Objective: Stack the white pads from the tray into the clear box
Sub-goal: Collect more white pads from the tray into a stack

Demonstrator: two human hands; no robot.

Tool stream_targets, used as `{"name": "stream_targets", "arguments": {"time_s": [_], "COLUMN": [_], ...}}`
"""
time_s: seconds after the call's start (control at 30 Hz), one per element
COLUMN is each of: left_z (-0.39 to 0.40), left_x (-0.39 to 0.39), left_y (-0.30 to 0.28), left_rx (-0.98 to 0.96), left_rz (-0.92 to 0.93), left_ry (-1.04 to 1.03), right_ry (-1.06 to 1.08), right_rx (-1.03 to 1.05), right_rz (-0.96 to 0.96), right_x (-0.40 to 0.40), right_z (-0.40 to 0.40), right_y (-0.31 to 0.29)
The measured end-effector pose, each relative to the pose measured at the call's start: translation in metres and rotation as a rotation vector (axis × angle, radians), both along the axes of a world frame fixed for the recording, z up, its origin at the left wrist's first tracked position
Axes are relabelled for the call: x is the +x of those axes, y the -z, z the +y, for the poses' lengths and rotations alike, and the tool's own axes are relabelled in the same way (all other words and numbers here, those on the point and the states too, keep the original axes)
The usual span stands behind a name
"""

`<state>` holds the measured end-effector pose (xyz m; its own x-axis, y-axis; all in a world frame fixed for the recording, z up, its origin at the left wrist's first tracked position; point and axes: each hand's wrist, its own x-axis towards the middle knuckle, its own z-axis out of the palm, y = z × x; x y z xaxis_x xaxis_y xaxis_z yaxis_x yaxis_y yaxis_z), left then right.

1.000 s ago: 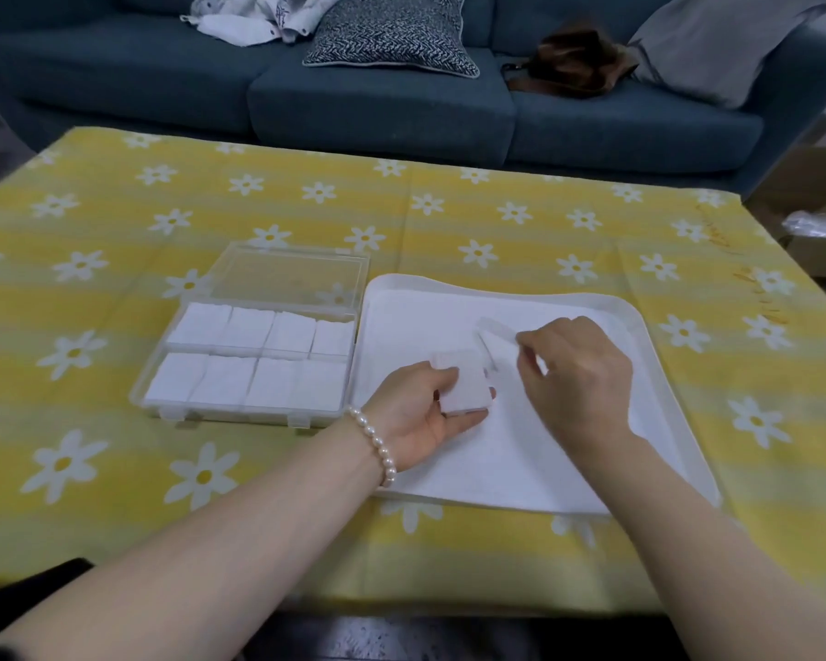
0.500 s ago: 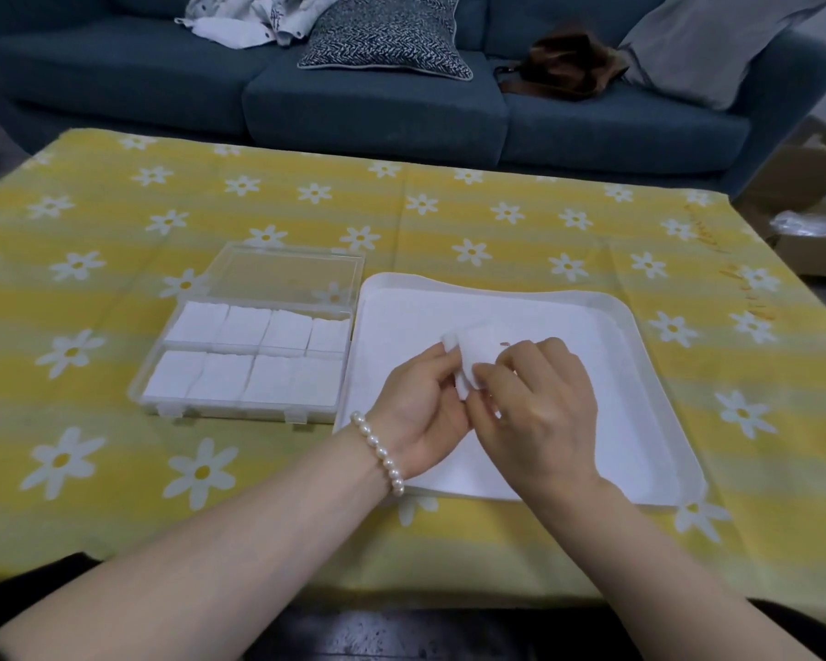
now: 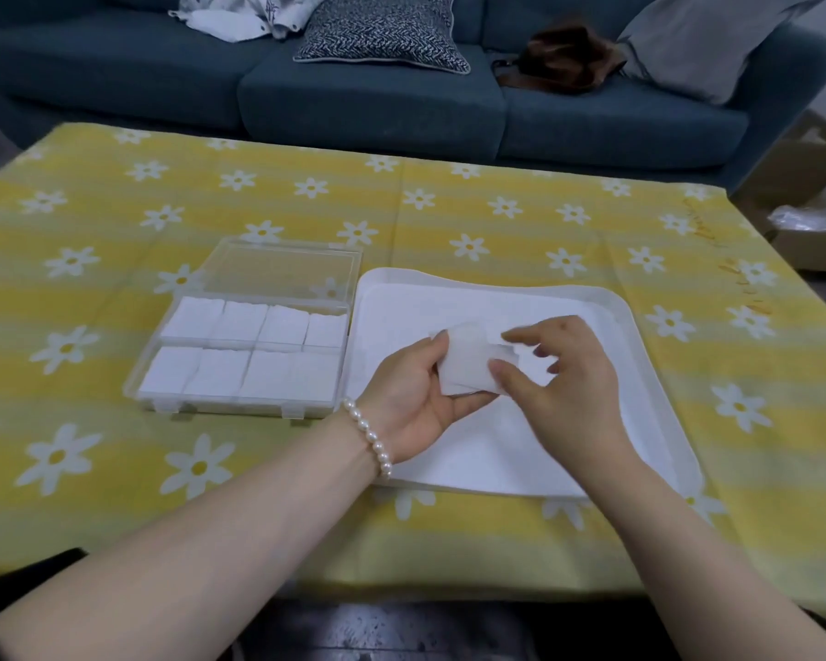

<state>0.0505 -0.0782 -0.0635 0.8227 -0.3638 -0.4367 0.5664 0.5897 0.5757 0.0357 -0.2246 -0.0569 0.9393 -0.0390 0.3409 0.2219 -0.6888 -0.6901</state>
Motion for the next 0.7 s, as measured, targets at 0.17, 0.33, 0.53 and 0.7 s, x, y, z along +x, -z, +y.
{"name": "stream_targets", "arguments": {"time_s": [0.17,0.33,0.53,0.7], "left_z": [-0.002,-0.002,0.0,-0.005], "left_x": [-0.001,0.001,0.0,-0.01], "left_y": [0.005,0.006,0.003,0.005], "left_rx": [0.048,0.082,0.169,0.229], "left_rz": [-0.011,-0.016,-0.06,-0.083], "left_ry": [0.038,0.031,0.12,0.301], "right_ry": [-0.005,0.054,-0.119,-0.351], "right_rx": [0.432,0.594,0.693,0.272], "right_rz": [0.504,0.52,0.409,0.565], "right_x": [0.005,0.007,0.017,0.011], "right_z": [-0.009,-0.01,-0.031,-0.024], "right_y": [-0.009,-0.011,-0.033,-0.04]}}
